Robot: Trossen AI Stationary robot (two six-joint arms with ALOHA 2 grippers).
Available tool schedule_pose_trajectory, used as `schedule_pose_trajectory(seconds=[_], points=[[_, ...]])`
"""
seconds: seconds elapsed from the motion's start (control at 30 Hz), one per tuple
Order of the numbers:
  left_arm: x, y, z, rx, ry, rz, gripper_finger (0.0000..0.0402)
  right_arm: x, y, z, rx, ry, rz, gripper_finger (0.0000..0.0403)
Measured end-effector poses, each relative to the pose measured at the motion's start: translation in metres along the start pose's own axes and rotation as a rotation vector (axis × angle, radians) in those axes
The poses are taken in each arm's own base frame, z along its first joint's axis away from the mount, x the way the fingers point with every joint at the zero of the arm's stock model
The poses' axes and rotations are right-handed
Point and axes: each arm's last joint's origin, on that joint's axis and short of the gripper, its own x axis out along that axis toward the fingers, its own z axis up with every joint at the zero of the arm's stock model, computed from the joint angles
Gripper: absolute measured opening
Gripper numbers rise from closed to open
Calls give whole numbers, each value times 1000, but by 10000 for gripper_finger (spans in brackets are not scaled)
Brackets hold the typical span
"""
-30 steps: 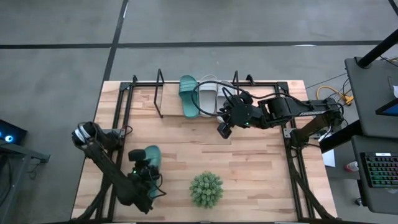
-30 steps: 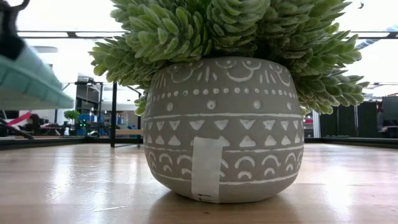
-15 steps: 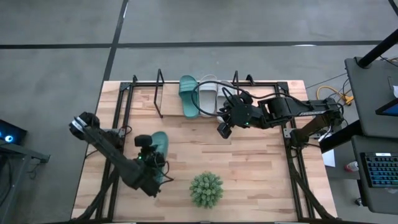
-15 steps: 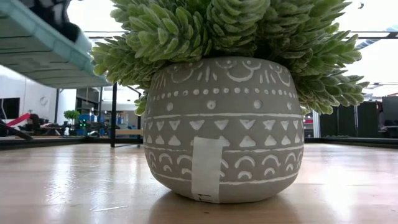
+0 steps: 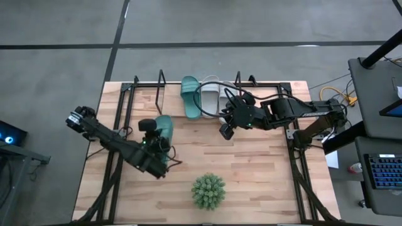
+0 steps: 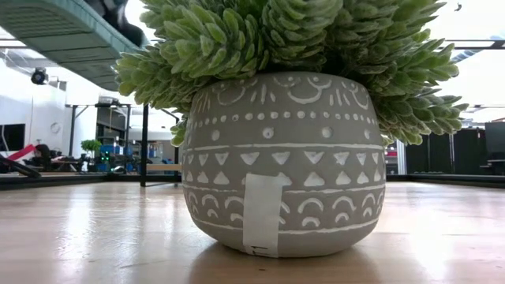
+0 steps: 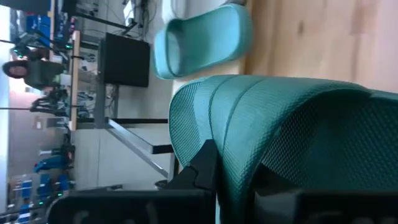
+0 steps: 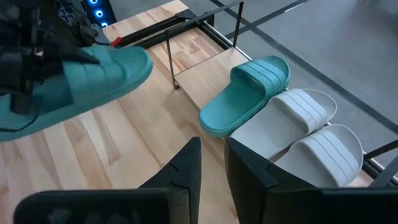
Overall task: Pick and place slides into the shelf
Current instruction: Put the green slipper on the shelf
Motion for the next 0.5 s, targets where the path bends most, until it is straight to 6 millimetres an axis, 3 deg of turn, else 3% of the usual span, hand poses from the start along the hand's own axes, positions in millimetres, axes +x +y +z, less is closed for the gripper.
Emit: schedule_pose_trajectory(seconds=[0.5], points=[[32,41,14,15,47,156,0,0,0,0,0,0,0,63]])
